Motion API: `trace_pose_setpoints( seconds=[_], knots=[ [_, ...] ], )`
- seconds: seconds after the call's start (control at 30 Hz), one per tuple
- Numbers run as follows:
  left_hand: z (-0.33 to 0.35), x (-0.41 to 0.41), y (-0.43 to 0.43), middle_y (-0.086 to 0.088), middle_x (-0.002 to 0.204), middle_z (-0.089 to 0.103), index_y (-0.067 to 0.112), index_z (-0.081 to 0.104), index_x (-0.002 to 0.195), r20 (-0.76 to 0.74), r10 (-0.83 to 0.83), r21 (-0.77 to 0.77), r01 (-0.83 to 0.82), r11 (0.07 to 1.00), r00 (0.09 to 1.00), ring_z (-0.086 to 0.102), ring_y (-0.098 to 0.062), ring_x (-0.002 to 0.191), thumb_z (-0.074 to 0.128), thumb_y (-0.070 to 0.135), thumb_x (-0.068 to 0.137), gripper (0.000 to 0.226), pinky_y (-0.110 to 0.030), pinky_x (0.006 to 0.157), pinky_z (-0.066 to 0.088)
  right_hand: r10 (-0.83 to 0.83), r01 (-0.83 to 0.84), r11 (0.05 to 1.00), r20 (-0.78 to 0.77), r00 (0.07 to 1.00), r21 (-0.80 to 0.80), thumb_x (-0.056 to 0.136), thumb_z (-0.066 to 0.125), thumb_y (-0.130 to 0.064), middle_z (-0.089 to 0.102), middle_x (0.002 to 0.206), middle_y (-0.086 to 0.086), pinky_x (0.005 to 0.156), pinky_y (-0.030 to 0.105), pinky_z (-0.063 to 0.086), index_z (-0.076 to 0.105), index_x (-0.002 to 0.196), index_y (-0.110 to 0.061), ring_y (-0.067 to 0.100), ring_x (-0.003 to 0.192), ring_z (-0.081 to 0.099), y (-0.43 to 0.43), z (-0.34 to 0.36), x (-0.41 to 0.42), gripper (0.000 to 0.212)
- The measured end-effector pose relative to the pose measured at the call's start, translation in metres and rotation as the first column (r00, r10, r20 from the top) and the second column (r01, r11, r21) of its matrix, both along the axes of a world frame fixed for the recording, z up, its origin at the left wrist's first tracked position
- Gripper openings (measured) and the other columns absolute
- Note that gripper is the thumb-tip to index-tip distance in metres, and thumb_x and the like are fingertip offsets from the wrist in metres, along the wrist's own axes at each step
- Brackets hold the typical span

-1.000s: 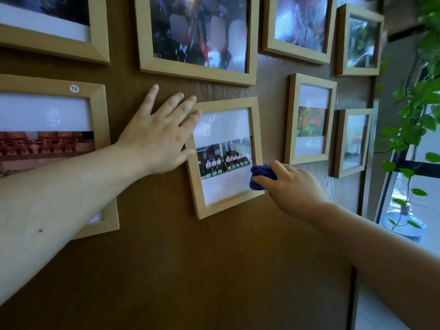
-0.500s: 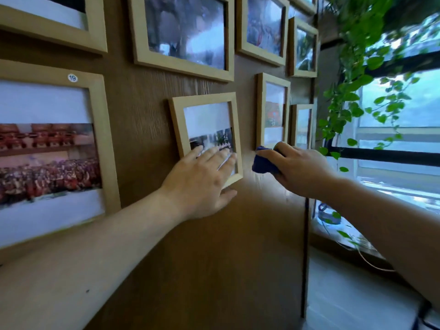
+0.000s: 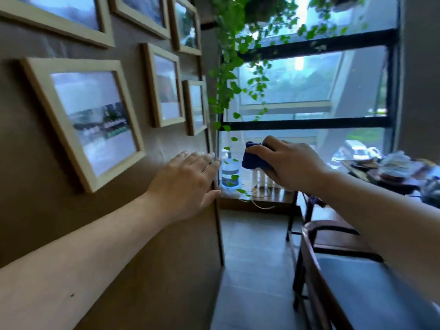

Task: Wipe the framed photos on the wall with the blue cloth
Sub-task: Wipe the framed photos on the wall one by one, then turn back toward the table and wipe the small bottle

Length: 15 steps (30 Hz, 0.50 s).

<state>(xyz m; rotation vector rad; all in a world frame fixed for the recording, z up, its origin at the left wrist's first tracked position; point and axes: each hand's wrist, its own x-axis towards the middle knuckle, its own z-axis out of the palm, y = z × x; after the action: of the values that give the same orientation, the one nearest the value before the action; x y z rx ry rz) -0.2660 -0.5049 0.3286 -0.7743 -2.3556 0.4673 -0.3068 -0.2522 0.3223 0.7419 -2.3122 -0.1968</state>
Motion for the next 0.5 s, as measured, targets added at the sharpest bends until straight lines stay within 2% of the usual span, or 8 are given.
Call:
trace_pose_setpoints(
  seconds=[0.1,0.3,0.5],
  knots=[
    [-0.006,-0.011,0.043,-0.015,0.137,0.054,0.008,0.044,0.137,0.022,-0.065,-0.012,0.065,0.998,0.998,0.05,-0.03,0.124,0.055,0.051,0.084,0.069,-0.045,0.104,0.039,-0.082,0.082,0.996,0.008,0.997,-0.027,0.085,0.059,-0.022,0.057,0.103,0.013,0.047,0.036,0.045,0.052,0.13,-0.016,0.036,0.076,0.06,0.046,-0.01,0.018,0.046],
    [-0.029,-0.024,0.138,-0.017,0.13,0.059,0.005,0.052,0.13,0.09,-0.241,-0.034,0.245,0.969,0.966,0.056,-0.033,0.118,0.066,0.046,0.08,0.067,-0.048,0.101,0.045,-0.265,0.271,0.958,0.073,0.962,-0.093,0.086,0.058,-0.029,0.054,0.11,0.01,0.056,0.042,0.05,0.044,0.137,-0.021,0.036,0.082,0.059,0.131,-0.046,0.066,0.053],
    [-0.053,-0.018,0.219,-0.017,0.131,0.058,0.006,0.051,0.13,0.156,-0.465,0.013,0.468,0.883,0.872,0.054,-0.034,0.119,0.058,0.047,0.083,0.063,-0.047,0.102,0.043,-0.461,0.471,0.877,0.112,0.88,-0.09,0.083,0.055,-0.024,0.057,0.102,0.011,0.047,0.035,0.045,0.052,0.13,-0.019,0.034,0.078,0.061,0.186,-0.072,0.133,0.047]
  ],
)
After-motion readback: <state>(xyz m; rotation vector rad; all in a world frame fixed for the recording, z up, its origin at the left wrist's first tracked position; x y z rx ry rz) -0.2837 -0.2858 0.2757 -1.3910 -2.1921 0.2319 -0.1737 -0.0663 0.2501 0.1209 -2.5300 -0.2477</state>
